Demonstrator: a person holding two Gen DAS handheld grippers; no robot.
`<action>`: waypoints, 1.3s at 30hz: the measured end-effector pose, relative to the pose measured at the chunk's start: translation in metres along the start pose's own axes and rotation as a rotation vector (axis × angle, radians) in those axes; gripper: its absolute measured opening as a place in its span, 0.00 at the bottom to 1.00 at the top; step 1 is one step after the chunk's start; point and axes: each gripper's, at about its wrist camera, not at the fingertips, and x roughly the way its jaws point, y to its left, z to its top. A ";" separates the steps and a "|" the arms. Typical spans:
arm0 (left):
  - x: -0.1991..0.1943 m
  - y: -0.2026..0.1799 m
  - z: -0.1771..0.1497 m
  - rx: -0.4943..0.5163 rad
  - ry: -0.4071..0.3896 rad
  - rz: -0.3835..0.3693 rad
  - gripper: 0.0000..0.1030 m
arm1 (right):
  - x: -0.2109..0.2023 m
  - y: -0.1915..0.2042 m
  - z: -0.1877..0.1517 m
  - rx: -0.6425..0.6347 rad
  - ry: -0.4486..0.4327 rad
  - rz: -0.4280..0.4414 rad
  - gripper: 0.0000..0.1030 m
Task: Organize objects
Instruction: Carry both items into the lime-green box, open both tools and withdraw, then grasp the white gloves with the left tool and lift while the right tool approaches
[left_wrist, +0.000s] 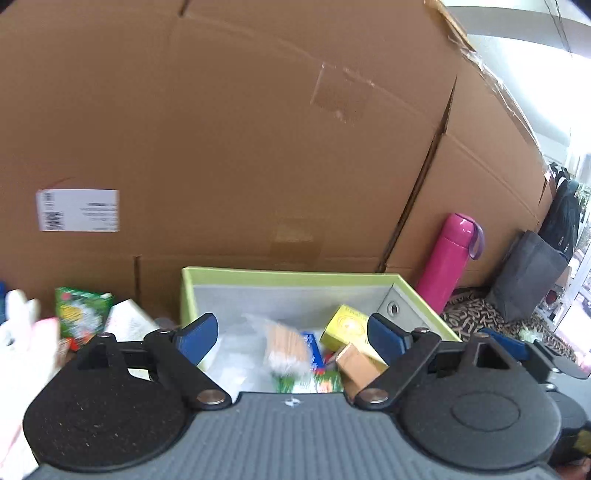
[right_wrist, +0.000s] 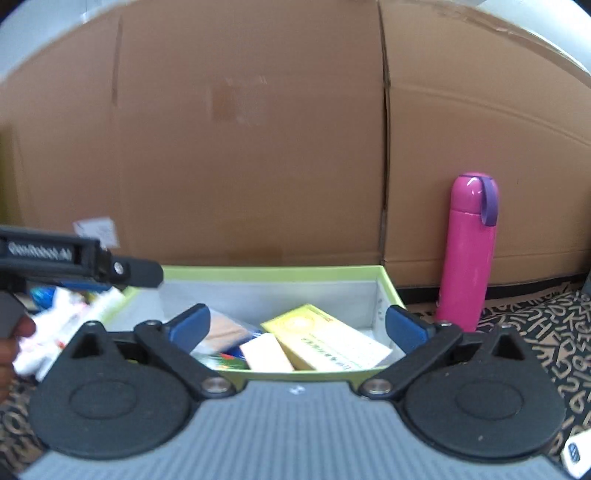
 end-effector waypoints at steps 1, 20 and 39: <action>-0.009 0.001 -0.002 -0.003 0.003 0.006 0.89 | -0.008 0.004 -0.001 0.014 0.000 0.030 1.00; -0.095 0.099 -0.106 -0.160 0.114 0.294 0.91 | -0.032 0.139 -0.078 -0.068 0.227 0.361 1.00; -0.056 0.171 -0.059 -0.157 0.131 0.269 0.34 | -0.031 0.155 -0.085 -0.065 0.295 0.383 1.00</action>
